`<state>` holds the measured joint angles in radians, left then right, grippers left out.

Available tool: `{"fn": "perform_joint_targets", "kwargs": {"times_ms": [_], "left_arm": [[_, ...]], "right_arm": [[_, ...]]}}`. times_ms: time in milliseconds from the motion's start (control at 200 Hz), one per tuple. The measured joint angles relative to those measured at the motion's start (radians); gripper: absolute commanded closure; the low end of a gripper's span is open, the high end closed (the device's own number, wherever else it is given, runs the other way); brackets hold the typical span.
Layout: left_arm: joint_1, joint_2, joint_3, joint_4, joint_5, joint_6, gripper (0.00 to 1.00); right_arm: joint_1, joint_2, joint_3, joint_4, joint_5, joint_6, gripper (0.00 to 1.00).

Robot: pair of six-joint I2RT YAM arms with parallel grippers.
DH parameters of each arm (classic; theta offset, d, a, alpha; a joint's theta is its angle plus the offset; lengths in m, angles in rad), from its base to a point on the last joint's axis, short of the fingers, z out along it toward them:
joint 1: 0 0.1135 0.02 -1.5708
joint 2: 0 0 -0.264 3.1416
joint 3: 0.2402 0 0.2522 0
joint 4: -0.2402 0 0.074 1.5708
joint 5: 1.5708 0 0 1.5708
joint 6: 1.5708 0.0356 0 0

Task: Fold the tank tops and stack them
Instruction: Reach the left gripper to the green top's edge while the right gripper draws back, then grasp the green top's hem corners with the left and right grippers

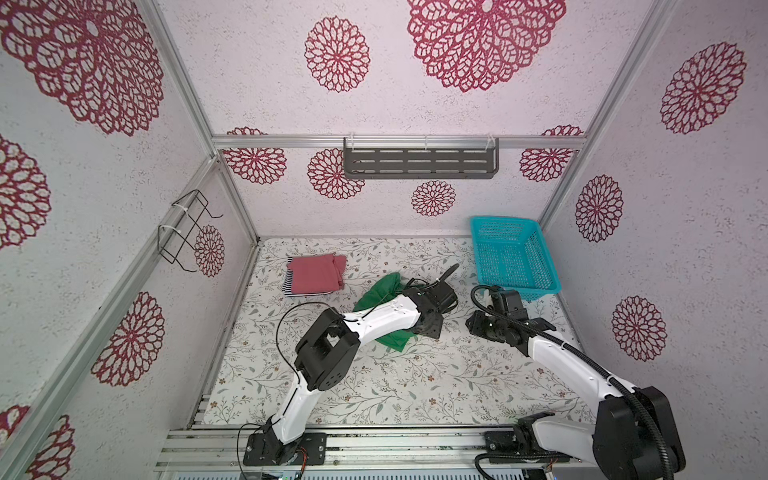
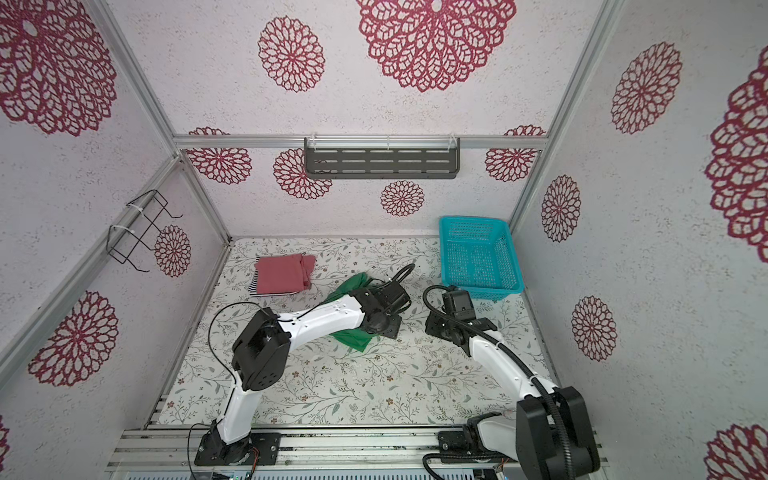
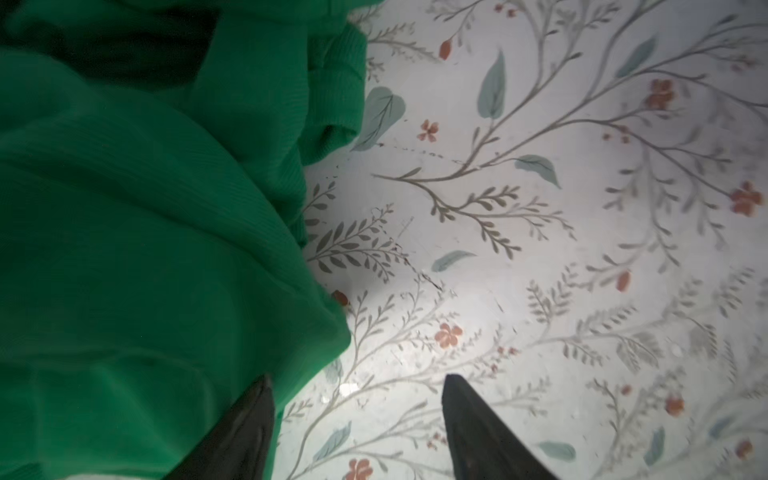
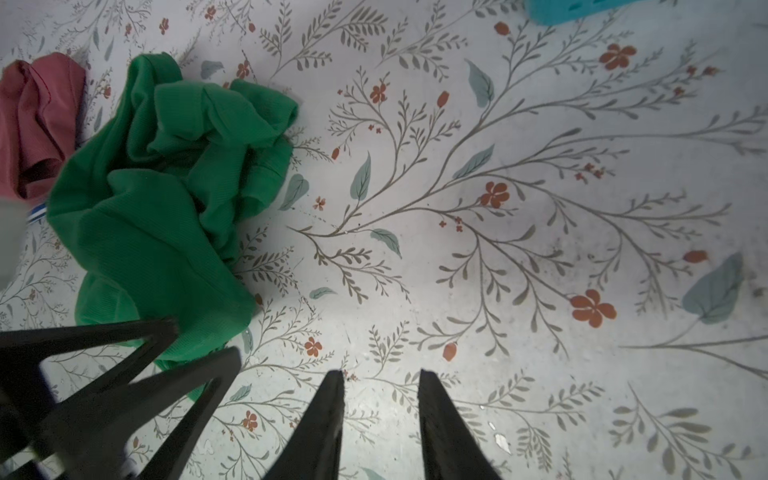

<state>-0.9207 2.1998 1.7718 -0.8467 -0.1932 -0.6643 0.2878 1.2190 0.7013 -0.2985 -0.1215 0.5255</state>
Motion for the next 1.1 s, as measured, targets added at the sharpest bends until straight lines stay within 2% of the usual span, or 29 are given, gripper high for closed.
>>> {"fn": "perform_joint_targets", "kwargs": {"times_ms": [95, 185, 260, 415, 500, 605, 691, 781, 931, 1026, 1101], "left_arm": [[0.016, 0.071, 0.047, -0.032, -0.006, 0.010, 0.54], [0.034, 0.103, 0.064, -0.050, -0.009, 0.020, 0.77], [0.048, 0.106, 0.080, -0.068, -0.015, 0.021, 1.00], [0.068, 0.086, 0.120, -0.107, -0.048, 0.043, 1.00], [0.072, 0.017, 0.116, -0.130, -0.055, 0.056, 1.00], [0.085, -0.155, 0.102, -0.141, -0.036, 0.075, 1.00], [0.126, -0.372, 0.045, -0.116, 0.005, 0.077, 1.00], [0.229, -0.637, -0.092, -0.060, 0.077, 0.061, 1.00], [0.463, -1.004, -0.447, -0.005, 0.180, -0.006, 1.00], [0.517, -1.139, -0.673, -0.013, 0.240, -0.048, 1.00], [0.542, -1.175, -0.805, -0.026, 0.284, -0.074, 1.00]], "right_arm": [[0.000, -0.004, -0.023, 0.008, -0.014, -0.001, 0.66], [0.000, -0.014, -0.039, 0.011, -0.023, -0.001, 0.66], [0.000, -0.024, -0.047, 0.012, -0.034, -0.002, 0.66], [0.000, -0.034, -0.051, 0.014, -0.053, -0.008, 0.65], [0.000, -0.028, -0.051, 0.018, -0.073, -0.009, 0.65], [0.011, -0.001, -0.051, 0.040, -0.107, -0.008, 0.65], [0.037, 0.023, -0.051, 0.055, -0.132, 0.000, 0.64], [0.092, 0.051, -0.049, 0.072, -0.147, 0.010, 0.65], [0.213, 0.125, -0.039, 0.122, -0.164, 0.051, 0.64], [0.277, 0.181, -0.028, 0.161, -0.164, 0.085, 0.62], [0.323, 0.230, -0.008, 0.193, -0.162, 0.115, 0.61]]}}
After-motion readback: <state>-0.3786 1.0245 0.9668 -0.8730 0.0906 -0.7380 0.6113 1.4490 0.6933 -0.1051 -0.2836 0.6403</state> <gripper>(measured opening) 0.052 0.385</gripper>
